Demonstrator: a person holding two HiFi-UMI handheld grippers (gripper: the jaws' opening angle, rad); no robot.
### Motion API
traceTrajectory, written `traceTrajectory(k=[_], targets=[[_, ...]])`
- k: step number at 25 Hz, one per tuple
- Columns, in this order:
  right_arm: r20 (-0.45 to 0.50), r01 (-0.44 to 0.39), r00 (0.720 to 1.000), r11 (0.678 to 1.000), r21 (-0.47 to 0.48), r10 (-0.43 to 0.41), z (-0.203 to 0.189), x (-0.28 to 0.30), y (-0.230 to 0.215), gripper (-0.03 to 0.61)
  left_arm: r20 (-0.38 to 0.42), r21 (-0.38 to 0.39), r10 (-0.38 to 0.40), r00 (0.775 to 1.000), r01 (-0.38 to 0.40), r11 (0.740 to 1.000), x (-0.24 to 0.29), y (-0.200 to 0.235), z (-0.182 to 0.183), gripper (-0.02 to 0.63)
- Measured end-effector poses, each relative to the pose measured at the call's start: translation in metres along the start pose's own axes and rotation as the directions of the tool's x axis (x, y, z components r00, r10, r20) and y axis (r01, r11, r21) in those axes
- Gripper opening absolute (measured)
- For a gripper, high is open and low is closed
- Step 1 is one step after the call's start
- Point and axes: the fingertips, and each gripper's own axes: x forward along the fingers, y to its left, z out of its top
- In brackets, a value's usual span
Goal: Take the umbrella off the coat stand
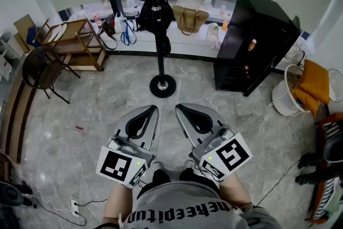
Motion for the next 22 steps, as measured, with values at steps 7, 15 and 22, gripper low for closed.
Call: traceTrajectory(k=[7, 15, 22], targets=[[0.001, 0.03, 1.0, 1.0, -0.006, -0.03, -0.002, 0.018, 0.011, 0.009, 0.005, 0.002, -0.031, 0.999, 0.031, 1.0, -0.007, 0.02, -0.001, 0.015], [-0.016, 0.069, 0.997, 0.998, -0.012, -0.069, -0.007, 0.032, 0.018, 0.009, 0.001, -0.003, -0.076, 0.997, 0.076, 0.997, -0.01, 0.033, -0.004, 0.015], [-0.004, 0.091, 0.996, 0.995, 0.041, -0.091, -0.011, 0.045, 0.027, 0.009, -0.006, -0.001, -0.103, 0.995, 0.103, 0.995, -0.016, 0.049, -0.011, 0.015]])
